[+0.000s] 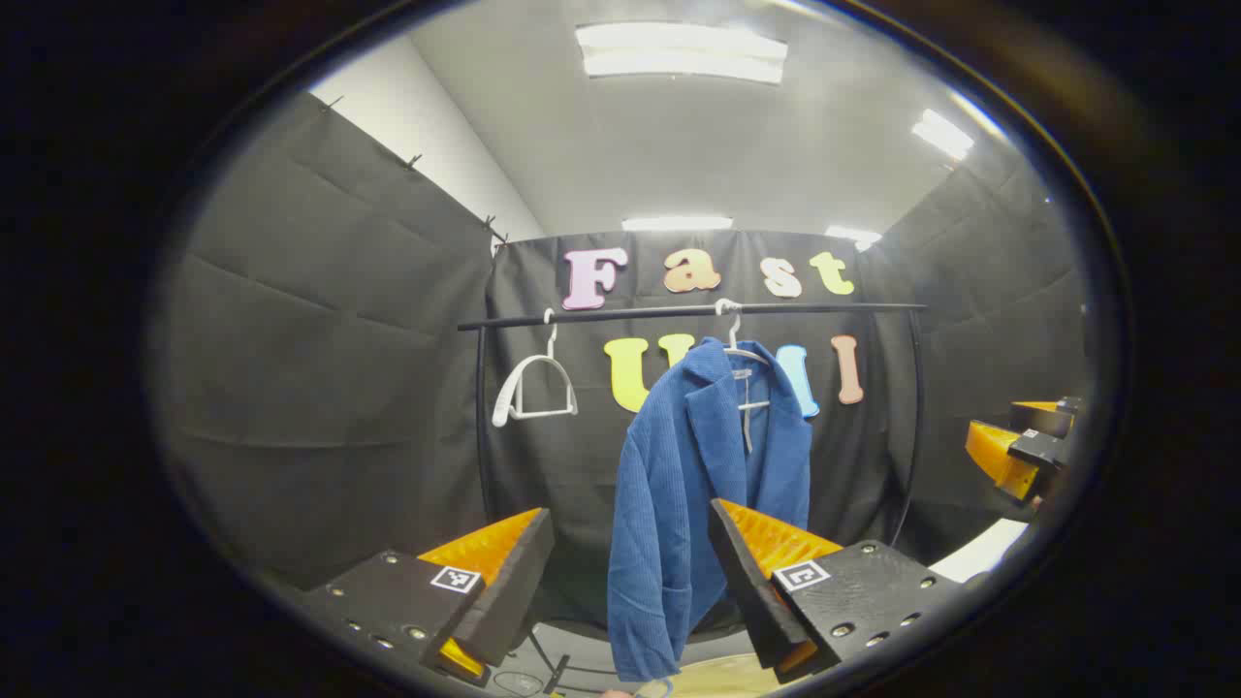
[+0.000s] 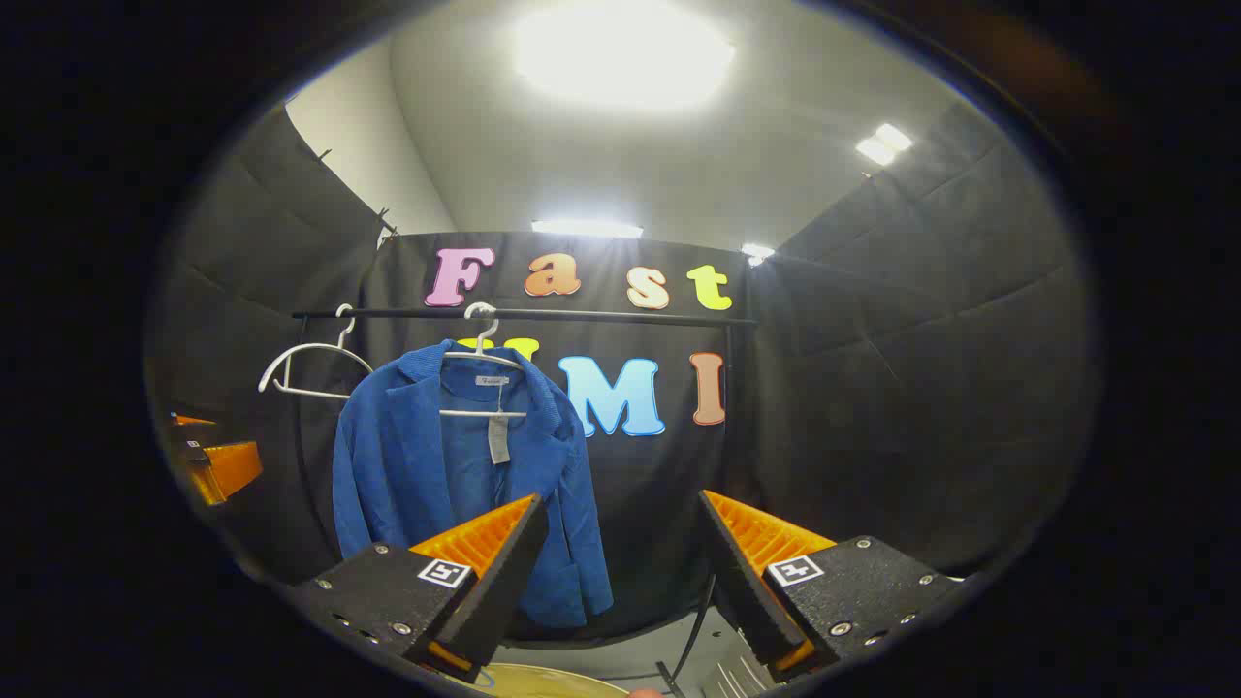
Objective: Grasp the clothes on the hanger with both hands and then place them into the laundry hamper below.
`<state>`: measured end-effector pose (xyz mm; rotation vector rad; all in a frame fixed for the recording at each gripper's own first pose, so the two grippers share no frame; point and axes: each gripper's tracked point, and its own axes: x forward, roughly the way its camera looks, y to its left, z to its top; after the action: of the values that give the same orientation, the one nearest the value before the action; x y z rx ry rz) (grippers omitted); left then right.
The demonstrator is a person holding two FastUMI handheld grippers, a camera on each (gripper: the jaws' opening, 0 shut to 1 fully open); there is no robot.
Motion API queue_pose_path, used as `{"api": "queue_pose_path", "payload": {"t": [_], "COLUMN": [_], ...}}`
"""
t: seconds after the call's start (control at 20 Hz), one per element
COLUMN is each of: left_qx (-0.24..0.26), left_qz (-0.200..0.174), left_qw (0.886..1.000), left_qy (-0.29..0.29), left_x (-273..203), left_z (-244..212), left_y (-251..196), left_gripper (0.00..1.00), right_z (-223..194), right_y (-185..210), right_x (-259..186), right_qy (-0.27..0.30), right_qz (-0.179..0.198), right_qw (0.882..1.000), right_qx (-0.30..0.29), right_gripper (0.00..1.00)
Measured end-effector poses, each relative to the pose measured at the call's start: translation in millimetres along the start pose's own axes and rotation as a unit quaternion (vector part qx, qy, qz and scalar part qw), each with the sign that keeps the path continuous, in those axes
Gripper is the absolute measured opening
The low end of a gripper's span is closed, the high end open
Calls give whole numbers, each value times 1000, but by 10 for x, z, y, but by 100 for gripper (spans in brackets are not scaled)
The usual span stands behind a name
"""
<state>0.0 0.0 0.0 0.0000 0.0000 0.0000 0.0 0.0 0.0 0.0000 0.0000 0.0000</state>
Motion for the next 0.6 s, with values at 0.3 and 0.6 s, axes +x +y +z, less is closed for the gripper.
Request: {"api": "queue_pose_path", "payload": {"t": [0.3, 0.6], "left_qx": [0, 3], "left_qz": [9, 17], "left_qw": [1000, 1000], "left_qy": [3, 1], "left_x": [34, 30], "left_z": [-45, -33], "left_y": [70, 120], "left_gripper": [99, 99], "right_z": [-36, -55], "right_y": [68, 89], "right_x": [24, 25], "right_qy": [4, 6], "right_qz": [7, 9], "right_qw": [1000, 1000], "right_qx": [-1, 0], "right_gripper": [95, 95]}}
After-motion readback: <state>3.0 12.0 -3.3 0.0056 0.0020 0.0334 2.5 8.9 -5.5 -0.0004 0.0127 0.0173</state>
